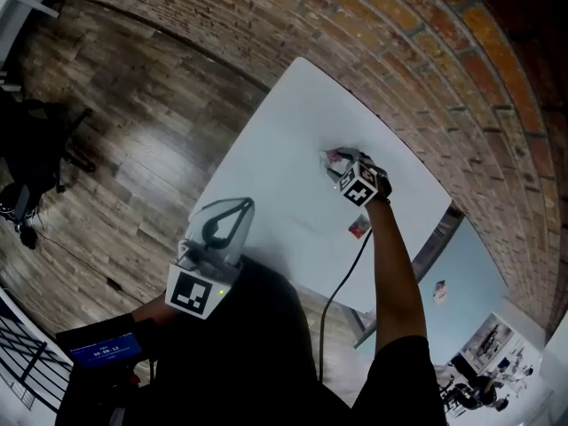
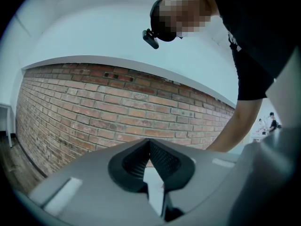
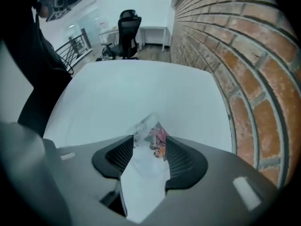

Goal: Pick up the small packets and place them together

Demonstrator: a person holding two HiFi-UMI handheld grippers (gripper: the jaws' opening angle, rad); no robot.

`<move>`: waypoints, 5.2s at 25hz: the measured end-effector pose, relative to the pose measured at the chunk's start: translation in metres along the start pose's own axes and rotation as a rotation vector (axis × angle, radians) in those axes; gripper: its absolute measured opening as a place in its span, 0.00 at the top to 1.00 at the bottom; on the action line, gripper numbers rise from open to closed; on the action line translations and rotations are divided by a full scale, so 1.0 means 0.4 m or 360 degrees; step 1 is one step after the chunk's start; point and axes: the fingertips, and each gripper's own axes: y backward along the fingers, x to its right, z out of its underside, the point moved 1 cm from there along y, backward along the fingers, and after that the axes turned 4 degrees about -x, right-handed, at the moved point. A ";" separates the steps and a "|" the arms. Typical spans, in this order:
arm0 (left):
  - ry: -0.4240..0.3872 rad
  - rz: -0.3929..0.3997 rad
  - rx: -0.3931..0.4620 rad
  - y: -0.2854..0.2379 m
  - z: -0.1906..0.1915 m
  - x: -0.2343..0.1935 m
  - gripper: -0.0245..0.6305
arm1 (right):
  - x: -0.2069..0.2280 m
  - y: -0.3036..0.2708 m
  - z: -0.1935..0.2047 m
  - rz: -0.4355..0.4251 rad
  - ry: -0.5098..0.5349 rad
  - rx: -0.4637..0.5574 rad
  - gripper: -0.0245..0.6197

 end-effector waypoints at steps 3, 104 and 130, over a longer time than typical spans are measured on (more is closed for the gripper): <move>0.0002 -0.0018 -0.0006 0.005 0.001 0.000 0.96 | -0.013 -0.025 0.012 0.0003 0.0150 -0.0082 0.63; -0.0042 0.0374 -0.0015 0.116 0.065 0.422 0.96 | -0.472 0.232 0.514 0.0438 -0.0902 0.0455 0.75; 0.0002 0.0071 -0.0027 0.158 0.093 0.371 0.96 | -0.338 0.025 0.394 0.0103 -0.0549 0.0145 0.70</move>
